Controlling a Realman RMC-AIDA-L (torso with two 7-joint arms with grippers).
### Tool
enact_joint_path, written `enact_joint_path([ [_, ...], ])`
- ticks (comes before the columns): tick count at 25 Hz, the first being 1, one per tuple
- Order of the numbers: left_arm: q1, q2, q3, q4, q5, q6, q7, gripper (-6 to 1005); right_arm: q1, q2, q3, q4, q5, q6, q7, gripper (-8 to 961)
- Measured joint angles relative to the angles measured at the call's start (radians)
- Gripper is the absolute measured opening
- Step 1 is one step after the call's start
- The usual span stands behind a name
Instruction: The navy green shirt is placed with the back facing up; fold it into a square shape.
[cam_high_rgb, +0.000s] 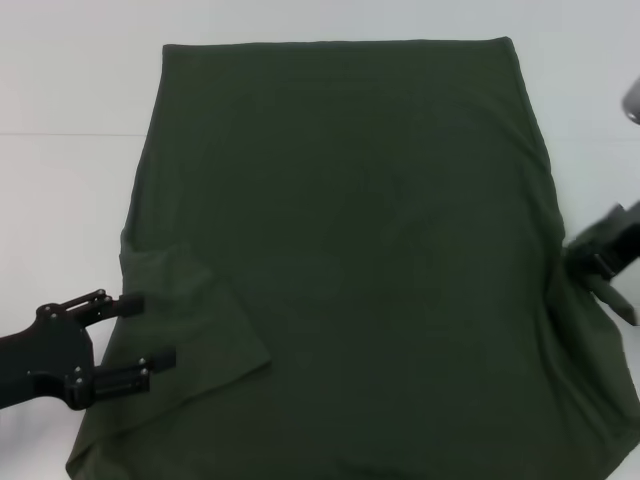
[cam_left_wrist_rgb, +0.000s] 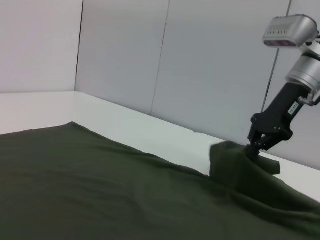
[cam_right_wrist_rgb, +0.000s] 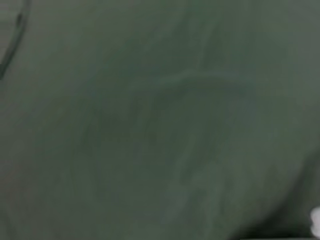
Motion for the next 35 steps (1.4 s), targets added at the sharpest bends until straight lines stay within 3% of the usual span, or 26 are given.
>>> enact_joint_path([
  [6, 0.000, 0.001, 0.000, 0.000, 0.000, 0.000, -0.001, 839, 0.057, 0.027, -0.095, 0.003, -0.012, -0.022, 0.020, 13],
  [14, -0.001, 0.002, 0.000, 0.000, 0.000, -0.001, -0.001, 839, 0.062, 0.037, -0.226, 0.000, 0.005, -0.039, 0.054, 13],
  [22, -0.002, 0.000, 0.000, 0.000, 0.000, -0.011, -0.001, 839, 0.051, 0.028, -0.143, -0.020, 0.137, -0.087, 0.049, 177],
  [25, -0.001, -0.001, 0.000, 0.000, 0.000, -0.012, -0.003, 839, 0.042, 0.027, -0.051, -0.003, 0.142, -0.092, 0.063, 312],
  [28, 0.000, -0.002, 0.000, 0.000, 0.000, -0.012, -0.015, 839, 0.022, 0.015, 0.049, 0.034, 0.135, -0.100, 0.135, 453],
  [32, -0.002, -0.001, 0.000, 0.000, 0.000, -0.013, -0.025, 838, -0.025, -0.025, 0.127, 0.079, 0.133, -0.108, 0.277, 656],
  [35, -0.005, -0.001, 0.000, 0.000, 0.000, -0.014, -0.025, 838, -0.049, -0.059, 0.209, 0.141, 0.147, -0.113, 0.346, 666],
])
